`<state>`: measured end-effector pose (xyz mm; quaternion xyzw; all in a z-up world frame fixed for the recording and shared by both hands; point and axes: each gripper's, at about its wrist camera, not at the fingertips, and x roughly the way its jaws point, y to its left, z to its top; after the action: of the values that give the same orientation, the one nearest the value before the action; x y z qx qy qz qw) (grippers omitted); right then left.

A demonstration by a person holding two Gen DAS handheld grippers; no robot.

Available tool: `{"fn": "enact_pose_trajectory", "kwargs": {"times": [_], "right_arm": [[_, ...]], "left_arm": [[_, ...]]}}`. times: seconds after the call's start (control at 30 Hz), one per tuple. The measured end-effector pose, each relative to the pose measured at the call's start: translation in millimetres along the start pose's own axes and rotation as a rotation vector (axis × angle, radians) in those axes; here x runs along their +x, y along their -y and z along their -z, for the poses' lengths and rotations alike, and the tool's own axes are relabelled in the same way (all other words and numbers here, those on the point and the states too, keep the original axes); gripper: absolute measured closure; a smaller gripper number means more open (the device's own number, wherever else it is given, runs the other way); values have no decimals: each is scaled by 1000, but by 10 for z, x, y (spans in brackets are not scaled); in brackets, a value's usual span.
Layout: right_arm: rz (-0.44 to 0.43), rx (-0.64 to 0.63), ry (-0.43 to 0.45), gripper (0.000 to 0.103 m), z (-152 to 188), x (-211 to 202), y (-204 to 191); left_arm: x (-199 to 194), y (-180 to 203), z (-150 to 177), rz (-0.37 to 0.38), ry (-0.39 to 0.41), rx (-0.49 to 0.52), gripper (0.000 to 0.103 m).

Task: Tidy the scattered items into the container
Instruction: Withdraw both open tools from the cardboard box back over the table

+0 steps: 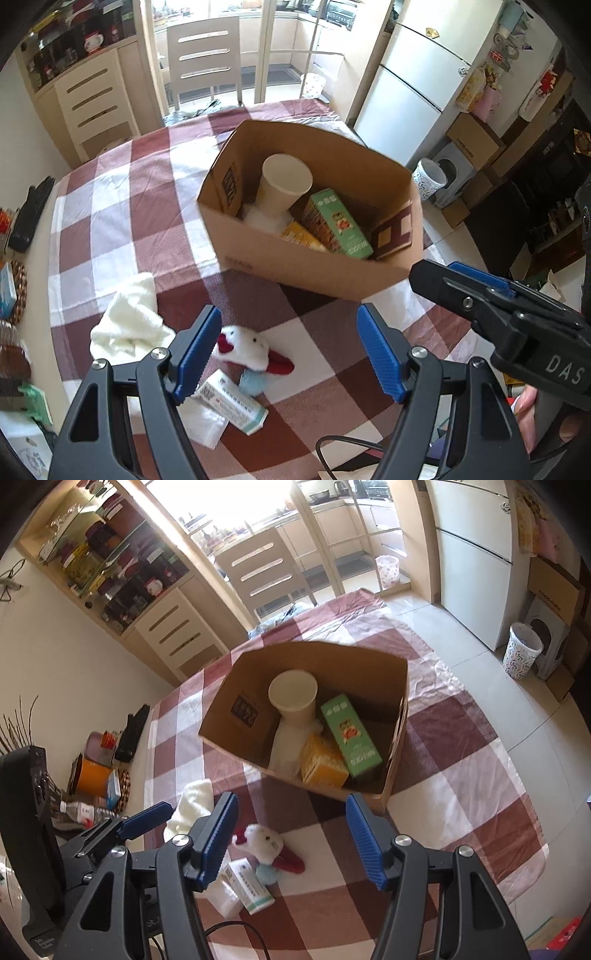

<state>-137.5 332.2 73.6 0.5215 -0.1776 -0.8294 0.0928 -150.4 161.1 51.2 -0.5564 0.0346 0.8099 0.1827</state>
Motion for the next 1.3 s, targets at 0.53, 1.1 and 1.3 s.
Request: {"fn": "enact_pose_trajectory", "kwargs": {"times": [0.53, 1.1, 1.3], "right_arm": [[-16, -100, -105, 41, 467, 231, -363], [19, -258, -113, 41, 1037, 500, -781], [-19, -329, -122, 41, 1282, 655, -922]], "left_arm": [[-137, -482, 643, -49, -25, -148, 26], [-293, -1370, 1506, -188, 104, -347, 15], [-418, -1641, 1804, -213, 108, -394, 15]]}}
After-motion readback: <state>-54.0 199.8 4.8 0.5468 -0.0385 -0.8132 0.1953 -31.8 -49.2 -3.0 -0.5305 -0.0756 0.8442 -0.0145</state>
